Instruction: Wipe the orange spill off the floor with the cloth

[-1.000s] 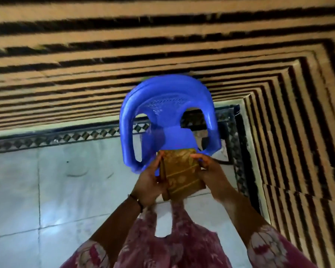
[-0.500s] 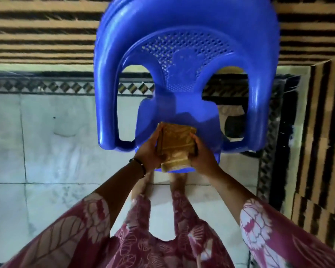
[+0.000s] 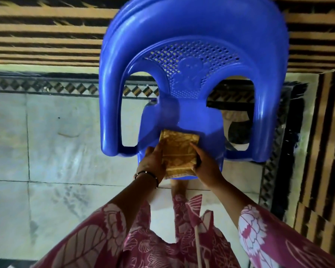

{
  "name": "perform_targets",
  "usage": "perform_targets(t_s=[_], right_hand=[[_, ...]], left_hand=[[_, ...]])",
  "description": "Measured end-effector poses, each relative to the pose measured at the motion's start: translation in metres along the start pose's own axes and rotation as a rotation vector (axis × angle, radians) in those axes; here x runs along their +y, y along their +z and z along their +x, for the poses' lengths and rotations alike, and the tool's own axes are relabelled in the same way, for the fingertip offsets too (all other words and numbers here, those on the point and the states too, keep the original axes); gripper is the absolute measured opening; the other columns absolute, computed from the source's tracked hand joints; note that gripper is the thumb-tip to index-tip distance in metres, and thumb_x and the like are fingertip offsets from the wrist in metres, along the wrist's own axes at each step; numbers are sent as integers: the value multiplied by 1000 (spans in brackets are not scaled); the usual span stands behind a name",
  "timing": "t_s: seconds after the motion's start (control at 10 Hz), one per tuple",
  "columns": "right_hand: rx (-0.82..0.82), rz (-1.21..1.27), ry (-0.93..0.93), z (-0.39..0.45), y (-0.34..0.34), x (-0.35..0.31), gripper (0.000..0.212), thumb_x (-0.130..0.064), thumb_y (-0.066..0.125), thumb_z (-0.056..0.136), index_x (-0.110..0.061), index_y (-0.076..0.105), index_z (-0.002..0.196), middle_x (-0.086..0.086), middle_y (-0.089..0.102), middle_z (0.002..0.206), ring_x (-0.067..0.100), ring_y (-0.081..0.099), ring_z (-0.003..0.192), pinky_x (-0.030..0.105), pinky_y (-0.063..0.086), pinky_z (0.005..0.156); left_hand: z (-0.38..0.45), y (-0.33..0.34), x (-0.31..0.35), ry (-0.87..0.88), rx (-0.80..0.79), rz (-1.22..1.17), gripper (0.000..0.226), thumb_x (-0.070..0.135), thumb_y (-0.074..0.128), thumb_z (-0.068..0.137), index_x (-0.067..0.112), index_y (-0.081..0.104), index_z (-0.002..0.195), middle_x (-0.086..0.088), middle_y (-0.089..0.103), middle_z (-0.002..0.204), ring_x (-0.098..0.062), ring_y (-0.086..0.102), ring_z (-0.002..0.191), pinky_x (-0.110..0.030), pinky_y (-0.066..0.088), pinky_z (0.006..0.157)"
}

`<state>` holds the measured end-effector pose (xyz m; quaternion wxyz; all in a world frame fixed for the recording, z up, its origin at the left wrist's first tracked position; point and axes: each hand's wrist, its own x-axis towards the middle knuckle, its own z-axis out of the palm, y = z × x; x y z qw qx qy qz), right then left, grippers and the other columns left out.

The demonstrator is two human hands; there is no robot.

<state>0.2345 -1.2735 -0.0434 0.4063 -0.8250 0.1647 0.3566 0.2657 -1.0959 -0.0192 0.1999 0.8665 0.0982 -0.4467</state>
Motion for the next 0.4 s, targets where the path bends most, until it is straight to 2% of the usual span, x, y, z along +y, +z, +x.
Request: perform_targets(t_s=[0.1,0.2,0.3,0.4], right_hand=[[21,-102,-24,-4,1,-2,63,-4,48,92,-27,28,147,12,54,124,29,55,105,25,39,71],[58,-170,-9,-22,-7,-13,61,-13,51,92,-30,28,146,13,54,107,27,56,97,31,39,72],[132,-40,-5,-57,-32,-43,43,-12,60,87,-21,53,129,5,57,100,16,53,89,21,34,70],[92,116,-49,-114,-69,-83,17,-5,59,84,-20,66,88,-2,67,86,12,58,77,22,41,68]], left_hand=[[-7,-2,4,-74,-90,74,88,22,54,87,49,-7,145,-6,32,130,-38,56,105,-47,47,89],[-24,-12,14,-113,-111,71,88,22,54,88,40,-8,148,-9,30,135,-36,52,114,-47,44,93],[-63,-42,24,-22,49,-219,70,20,55,91,15,18,149,-13,37,144,-31,45,127,-39,38,101],[-129,-81,37,43,186,-574,49,8,60,89,9,44,135,-10,60,117,-26,61,99,-23,50,80]])
